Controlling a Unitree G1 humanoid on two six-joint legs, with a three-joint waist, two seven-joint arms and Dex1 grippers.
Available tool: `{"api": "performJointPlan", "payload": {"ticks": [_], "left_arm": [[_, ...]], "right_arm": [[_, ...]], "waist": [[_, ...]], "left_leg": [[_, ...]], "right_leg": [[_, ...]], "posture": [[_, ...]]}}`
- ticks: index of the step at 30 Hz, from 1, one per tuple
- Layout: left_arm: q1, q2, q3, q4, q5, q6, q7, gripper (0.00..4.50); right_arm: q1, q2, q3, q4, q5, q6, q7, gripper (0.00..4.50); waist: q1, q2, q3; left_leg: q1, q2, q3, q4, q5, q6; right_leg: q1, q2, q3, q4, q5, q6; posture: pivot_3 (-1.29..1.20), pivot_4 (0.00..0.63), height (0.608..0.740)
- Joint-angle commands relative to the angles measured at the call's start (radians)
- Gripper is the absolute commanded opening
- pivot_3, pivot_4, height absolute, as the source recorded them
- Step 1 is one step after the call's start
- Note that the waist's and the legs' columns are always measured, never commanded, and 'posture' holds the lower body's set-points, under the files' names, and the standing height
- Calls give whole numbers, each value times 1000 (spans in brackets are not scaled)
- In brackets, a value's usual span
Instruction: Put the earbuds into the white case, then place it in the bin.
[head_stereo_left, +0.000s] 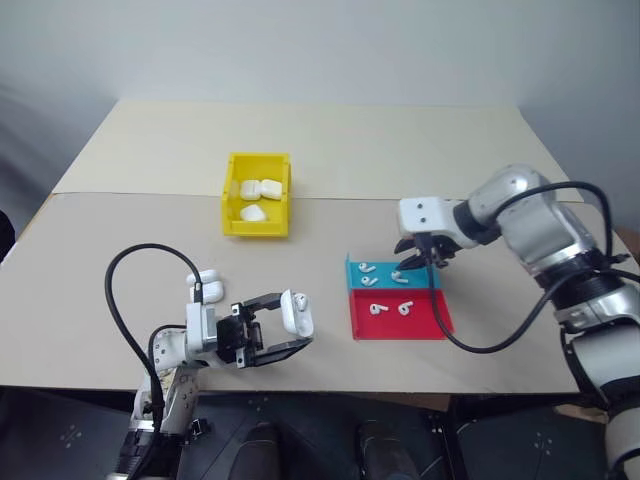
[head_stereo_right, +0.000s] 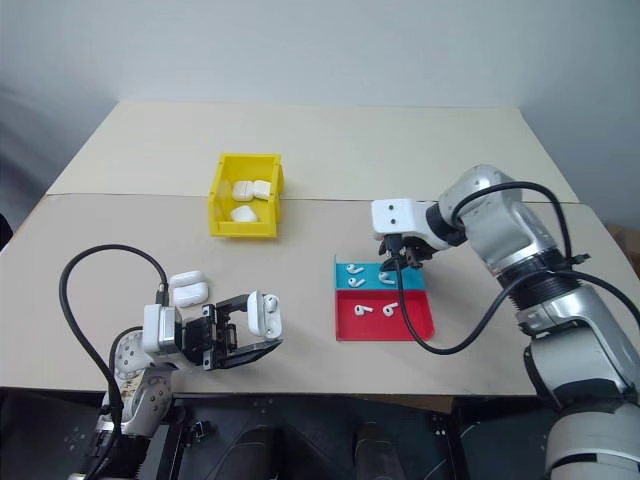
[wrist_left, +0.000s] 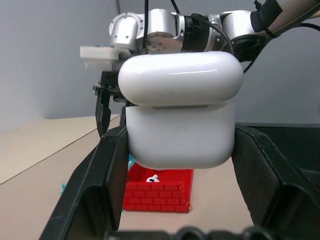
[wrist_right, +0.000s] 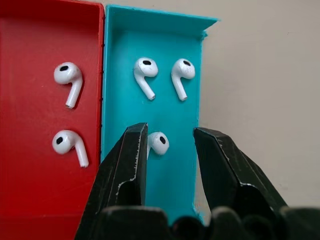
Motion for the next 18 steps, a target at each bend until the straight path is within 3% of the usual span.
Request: {"api": "performJointPlan", "payload": {"ticks": [1,18], "left_arm": [[5,-2,-4,-43,5,-22,28,2773],[-18,-26,-51,3,39,-66,44,2773]], "right_arm": [[-35,3,-14,20,-33,-19,30,1870],[-43,92,21,97,-164,96,61,1870]], "waist": [[6,0,0],[7,0,0]], "left_leg": [[0,0,0,0,0,0],[1,0,0,0,0,0]], "right_leg": [[0,0,0,0,0,0],[0,0,0,1,0,0]], "posture": [[0,150,740],[0,150,740]]}}
